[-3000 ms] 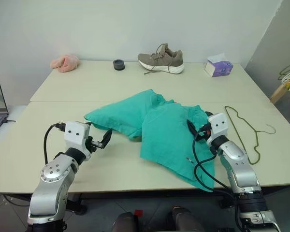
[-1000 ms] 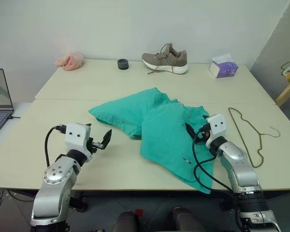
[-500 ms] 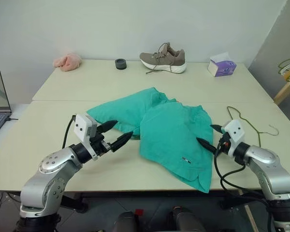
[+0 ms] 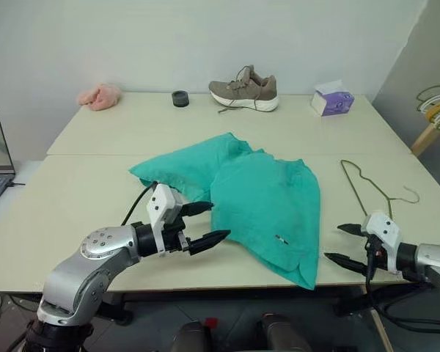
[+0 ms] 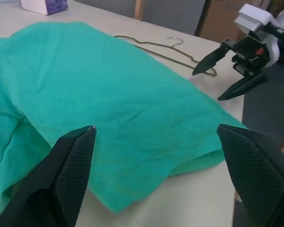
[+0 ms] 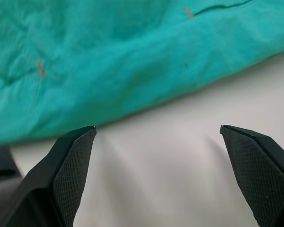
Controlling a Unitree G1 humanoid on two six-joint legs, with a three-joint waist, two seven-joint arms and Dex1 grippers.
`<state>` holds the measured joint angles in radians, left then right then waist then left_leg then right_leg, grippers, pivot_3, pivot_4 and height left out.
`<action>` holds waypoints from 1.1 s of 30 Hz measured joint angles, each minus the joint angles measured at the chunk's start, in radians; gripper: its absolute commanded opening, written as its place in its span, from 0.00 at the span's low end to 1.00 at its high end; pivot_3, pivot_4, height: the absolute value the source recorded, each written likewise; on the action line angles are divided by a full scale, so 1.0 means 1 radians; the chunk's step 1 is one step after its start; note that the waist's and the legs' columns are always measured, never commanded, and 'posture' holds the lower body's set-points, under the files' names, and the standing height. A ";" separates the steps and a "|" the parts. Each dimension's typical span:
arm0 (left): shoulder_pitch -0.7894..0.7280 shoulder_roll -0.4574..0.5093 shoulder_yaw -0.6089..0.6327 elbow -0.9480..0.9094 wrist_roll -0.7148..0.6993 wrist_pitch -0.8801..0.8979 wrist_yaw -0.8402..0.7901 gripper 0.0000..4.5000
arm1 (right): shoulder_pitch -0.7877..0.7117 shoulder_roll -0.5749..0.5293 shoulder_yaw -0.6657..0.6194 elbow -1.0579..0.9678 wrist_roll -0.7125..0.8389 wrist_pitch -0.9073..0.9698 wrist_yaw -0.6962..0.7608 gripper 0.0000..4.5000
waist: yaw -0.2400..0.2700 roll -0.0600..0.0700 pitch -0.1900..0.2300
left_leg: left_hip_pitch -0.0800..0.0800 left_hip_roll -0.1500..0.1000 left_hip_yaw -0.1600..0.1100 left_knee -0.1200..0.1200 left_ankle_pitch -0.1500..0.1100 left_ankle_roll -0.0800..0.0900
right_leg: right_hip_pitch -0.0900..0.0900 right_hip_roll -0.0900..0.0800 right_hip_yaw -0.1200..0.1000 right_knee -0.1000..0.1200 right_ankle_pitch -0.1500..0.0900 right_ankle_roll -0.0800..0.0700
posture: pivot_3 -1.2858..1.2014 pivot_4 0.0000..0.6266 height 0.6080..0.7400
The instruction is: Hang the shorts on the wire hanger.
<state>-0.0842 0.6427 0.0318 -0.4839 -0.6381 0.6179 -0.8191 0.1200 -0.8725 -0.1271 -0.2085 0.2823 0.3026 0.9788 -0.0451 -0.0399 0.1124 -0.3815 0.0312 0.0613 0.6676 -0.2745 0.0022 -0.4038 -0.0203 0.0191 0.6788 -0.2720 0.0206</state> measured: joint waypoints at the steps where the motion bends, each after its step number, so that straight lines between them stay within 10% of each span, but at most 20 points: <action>1: 0.000 0.001 0.000 0.009 0.004 -0.009 -0.006 0.96 | -0.002 -0.010 0.012 0.007 -0.028 -0.035 0.002 1.00 | -0.003 0.000 0.000 | 0.000 0.000 0.000 0.000 0.000 0.000 | 0.000 0.000 0.000 0.000 0.000 0.000 | 0.47 0.13 1.00; 13: 0.009 0.002 0.007 0.029 0.027 -0.055 -0.034 0.96 | -0.122 0.094 0.231 0.015 -0.259 -0.353 -0.052 1.00 | -0.011 0.000 0.000 | 0.000 0.000 0.000 0.001 0.000 0.000 | 0.000 0.000 0.001 0.000 0.000 0.000 | 0.48 0.12 1.00; 27: 0.036 0.090 0.154 0.029 -0.026 -0.031 -0.044 0.96 | -0.303 0.259 0.356 0.022 -0.270 -0.385 -0.066 0.01 | -0.010 0.000 0.000 | 0.000 0.001 -0.001 0.002 0.000 0.000 | 0.000 0.000 -0.001 0.001 0.002 -0.004 | 0.49 0.12 1.00; 33: -0.042 0.143 0.209 0.051 -0.069 0.009 -0.047 0.96 | -0.496 0.474 0.549 0.173 -0.391 -0.375 -0.098 0.01 | -0.013 0.000 -0.001 | 0.000 0.003 -0.002 0.002 0.001 -0.001 | -0.001 0.001 -0.001 0.002 0.003 -0.006 | 0.50 0.12 1.00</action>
<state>-0.1266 0.7853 0.2408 -0.4326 -0.7072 0.6268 -0.8666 -0.3764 -0.3986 0.4221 -0.0356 -0.1086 -0.0720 0.8806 -0.0579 -0.0401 0.1118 -0.3817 0.0342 0.0594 0.6698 -0.2736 0.0009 -0.4046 -0.0195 0.0178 0.6811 -0.2685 0.0145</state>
